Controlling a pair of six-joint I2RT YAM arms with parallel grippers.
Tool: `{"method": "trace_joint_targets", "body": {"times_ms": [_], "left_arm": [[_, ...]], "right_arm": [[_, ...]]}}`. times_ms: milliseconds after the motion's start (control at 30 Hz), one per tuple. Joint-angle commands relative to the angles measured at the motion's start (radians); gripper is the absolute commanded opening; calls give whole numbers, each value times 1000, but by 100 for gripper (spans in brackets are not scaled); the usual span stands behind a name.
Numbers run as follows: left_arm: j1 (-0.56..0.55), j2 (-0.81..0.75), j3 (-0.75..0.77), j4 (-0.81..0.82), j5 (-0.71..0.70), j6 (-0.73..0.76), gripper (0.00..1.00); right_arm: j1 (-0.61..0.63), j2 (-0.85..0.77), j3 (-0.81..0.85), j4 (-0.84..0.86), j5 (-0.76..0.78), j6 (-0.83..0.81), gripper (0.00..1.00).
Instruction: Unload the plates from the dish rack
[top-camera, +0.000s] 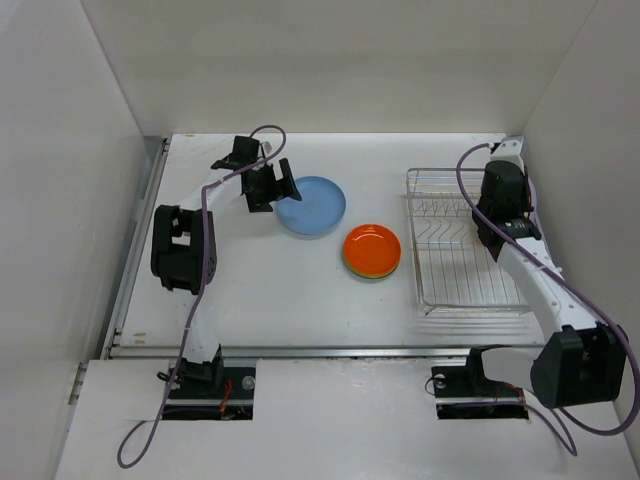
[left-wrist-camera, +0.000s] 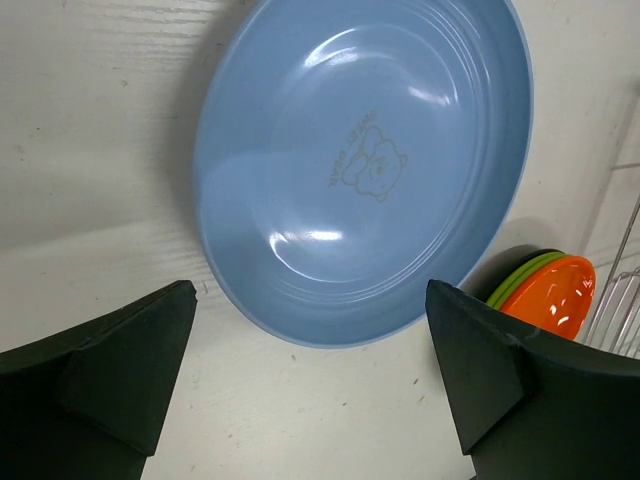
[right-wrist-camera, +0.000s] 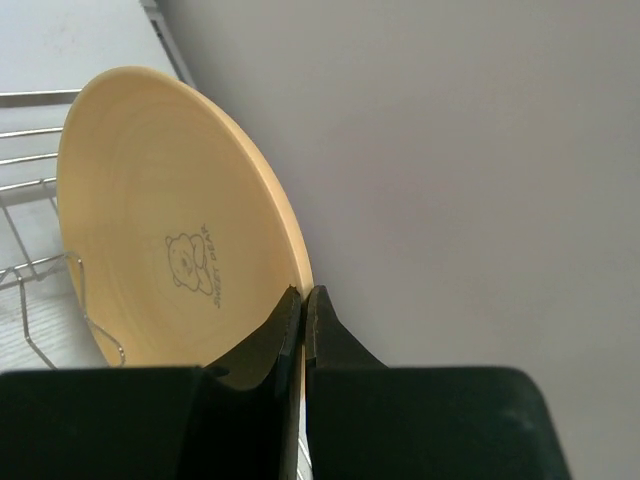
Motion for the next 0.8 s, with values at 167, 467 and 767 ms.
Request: {"method": "trace_joint_targets", "body": {"times_ms": [167,467,767], "left_arm": [[0,-61,13,12,39,7,99],[0,-61,13,12,48,7,99],[0,-61,13,12,48,7,99]], "right_arm": [[-5,-87,3,206,82,-45,0],[-5,-73,9,113,-23,-2,0],[17,-53,18,25,-111,17,0]]}}
